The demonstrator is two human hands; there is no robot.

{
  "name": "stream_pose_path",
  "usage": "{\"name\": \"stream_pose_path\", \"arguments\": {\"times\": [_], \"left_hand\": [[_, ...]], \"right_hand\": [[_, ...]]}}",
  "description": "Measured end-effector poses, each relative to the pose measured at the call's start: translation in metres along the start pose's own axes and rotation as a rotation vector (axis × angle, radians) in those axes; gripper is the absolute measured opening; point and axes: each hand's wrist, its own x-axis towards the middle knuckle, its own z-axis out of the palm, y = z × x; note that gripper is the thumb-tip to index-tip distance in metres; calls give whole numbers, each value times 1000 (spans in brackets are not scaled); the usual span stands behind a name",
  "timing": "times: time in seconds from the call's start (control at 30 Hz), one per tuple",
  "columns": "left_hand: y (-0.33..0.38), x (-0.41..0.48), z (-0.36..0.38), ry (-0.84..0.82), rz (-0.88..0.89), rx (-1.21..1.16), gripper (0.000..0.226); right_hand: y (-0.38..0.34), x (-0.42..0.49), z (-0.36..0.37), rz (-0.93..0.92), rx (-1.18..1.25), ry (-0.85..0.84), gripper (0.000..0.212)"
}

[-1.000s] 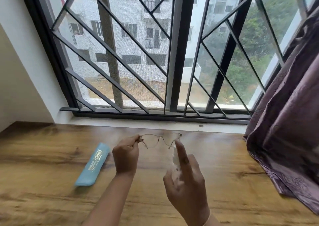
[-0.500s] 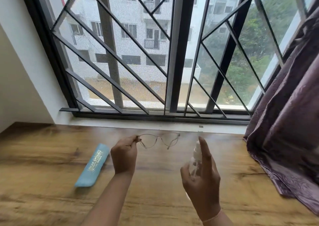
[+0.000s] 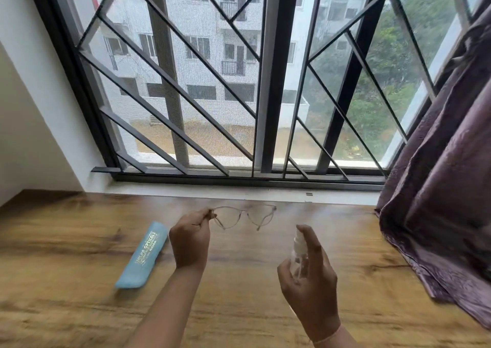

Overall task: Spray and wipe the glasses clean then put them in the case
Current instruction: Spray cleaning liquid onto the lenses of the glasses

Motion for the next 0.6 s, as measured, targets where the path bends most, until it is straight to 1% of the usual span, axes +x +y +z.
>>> {"name": "stream_pose_path", "arguments": {"times": [0.17, 0.27, 0.33, 0.37, 0.47, 0.6], "left_hand": [[-1, 0, 1, 4, -21, -16, 19], [-1, 0, 1, 10, -20, -38, 16], [-1, 0, 1, 10, -23, -37, 15], [-1, 0, 1, 8, -28, -39, 16], [0, -1, 0, 11, -42, -53, 17], [4, -2, -2, 41, -46, -70, 18]], "right_hand": [[5, 2, -1, -3, 19, 1, 73], [11, 7, -3, -1, -63, -10, 72], [21, 10, -2, 81, -120, -16, 81], [28, 11, -1, 126, -142, -22, 82], [51, 10, 3, 191, -182, -70, 65], [77, 5, 11, 287, -137, -108, 58]]}}
